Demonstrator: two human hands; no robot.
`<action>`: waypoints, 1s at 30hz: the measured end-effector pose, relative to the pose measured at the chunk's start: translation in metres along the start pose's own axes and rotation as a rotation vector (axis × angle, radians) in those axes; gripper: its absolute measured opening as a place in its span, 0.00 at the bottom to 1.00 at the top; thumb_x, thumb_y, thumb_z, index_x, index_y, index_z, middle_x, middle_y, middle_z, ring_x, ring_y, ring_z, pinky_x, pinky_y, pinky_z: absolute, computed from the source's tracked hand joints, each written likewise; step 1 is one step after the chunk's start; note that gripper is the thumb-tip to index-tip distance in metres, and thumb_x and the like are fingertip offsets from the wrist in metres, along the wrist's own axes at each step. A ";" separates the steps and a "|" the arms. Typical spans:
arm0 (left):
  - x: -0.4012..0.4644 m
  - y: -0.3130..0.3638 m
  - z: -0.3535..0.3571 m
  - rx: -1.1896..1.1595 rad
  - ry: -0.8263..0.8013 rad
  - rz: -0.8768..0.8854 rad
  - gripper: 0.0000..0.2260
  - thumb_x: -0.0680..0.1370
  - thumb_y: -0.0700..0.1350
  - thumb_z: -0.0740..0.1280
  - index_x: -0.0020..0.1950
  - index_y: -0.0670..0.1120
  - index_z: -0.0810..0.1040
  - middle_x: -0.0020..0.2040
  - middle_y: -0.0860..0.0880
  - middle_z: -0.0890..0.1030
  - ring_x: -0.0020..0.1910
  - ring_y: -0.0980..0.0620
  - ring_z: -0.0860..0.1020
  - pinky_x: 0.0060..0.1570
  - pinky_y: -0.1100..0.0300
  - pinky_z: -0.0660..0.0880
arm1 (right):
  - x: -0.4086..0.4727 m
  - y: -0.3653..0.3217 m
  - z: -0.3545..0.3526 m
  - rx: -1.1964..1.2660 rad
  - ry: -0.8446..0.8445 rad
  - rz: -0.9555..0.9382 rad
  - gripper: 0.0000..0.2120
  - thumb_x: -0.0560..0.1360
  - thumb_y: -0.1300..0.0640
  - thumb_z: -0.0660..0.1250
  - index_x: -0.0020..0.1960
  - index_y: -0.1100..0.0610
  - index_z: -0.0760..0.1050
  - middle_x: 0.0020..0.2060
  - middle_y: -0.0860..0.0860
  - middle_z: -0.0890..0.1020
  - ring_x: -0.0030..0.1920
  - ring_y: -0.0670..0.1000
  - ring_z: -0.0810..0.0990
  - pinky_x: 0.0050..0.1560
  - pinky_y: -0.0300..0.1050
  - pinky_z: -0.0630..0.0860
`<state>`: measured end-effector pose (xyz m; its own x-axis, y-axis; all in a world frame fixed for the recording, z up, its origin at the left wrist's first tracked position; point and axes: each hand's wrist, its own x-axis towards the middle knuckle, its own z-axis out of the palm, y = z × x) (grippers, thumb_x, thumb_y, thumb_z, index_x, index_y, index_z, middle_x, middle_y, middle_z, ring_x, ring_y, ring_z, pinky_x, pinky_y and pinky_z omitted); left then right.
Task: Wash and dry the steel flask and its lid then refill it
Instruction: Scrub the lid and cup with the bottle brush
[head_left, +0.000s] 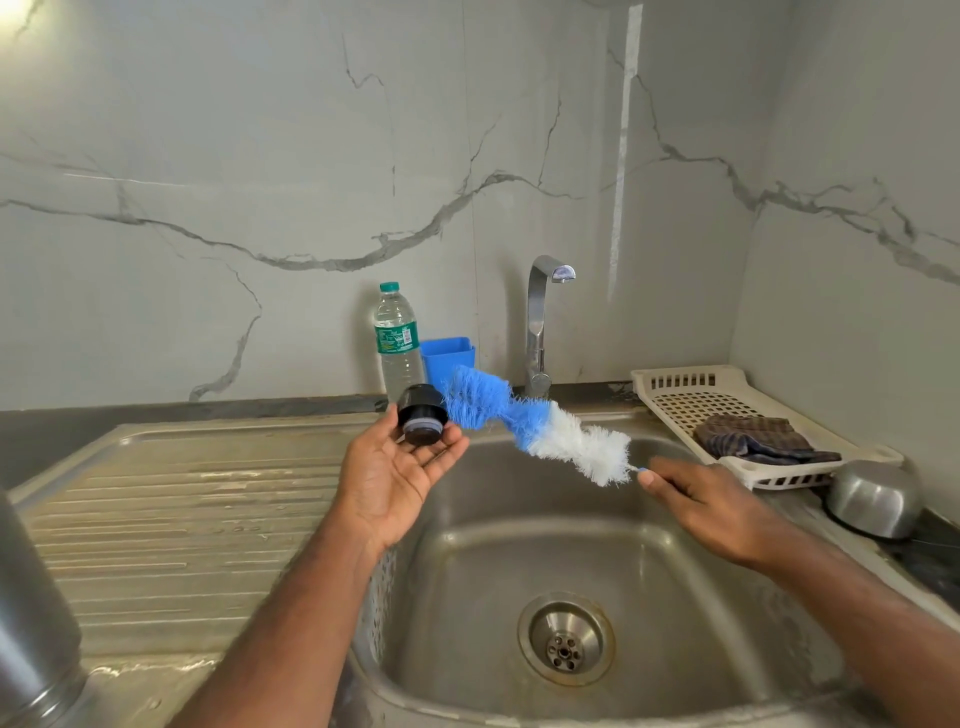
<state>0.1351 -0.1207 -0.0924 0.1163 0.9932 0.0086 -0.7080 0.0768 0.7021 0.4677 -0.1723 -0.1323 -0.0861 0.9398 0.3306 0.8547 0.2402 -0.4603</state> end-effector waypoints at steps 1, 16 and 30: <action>0.000 -0.001 0.001 0.020 -0.003 -0.012 0.19 0.85 0.49 0.59 0.62 0.33 0.74 0.47 0.35 0.82 0.43 0.42 0.84 0.50 0.44 0.83 | 0.000 -0.002 0.000 -0.005 -0.005 -0.005 0.19 0.83 0.42 0.56 0.36 0.50 0.64 0.29 0.45 0.71 0.32 0.44 0.70 0.38 0.46 0.69; -0.003 -0.005 0.002 0.056 -0.152 -0.077 0.21 0.77 0.46 0.64 0.66 0.36 0.74 0.57 0.31 0.81 0.50 0.39 0.82 0.57 0.42 0.80 | 0.003 -0.015 0.007 0.043 -0.007 -0.050 0.22 0.80 0.35 0.51 0.37 0.50 0.64 0.30 0.46 0.71 0.33 0.44 0.69 0.41 0.55 0.72; 0.012 -0.004 -0.015 0.157 -0.282 0.142 0.26 0.68 0.30 0.68 0.67 0.39 0.74 0.60 0.39 0.82 0.58 0.42 0.83 0.62 0.51 0.79 | -0.003 -0.018 0.001 0.072 -0.058 0.040 0.24 0.81 0.38 0.52 0.39 0.56 0.67 0.32 0.49 0.72 0.34 0.47 0.70 0.43 0.54 0.72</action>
<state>0.1295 -0.1078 -0.1058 0.2280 0.9280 0.2946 -0.6173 -0.0962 0.7808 0.4517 -0.1787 -0.1260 -0.0839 0.9611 0.2631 0.8192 0.2169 -0.5309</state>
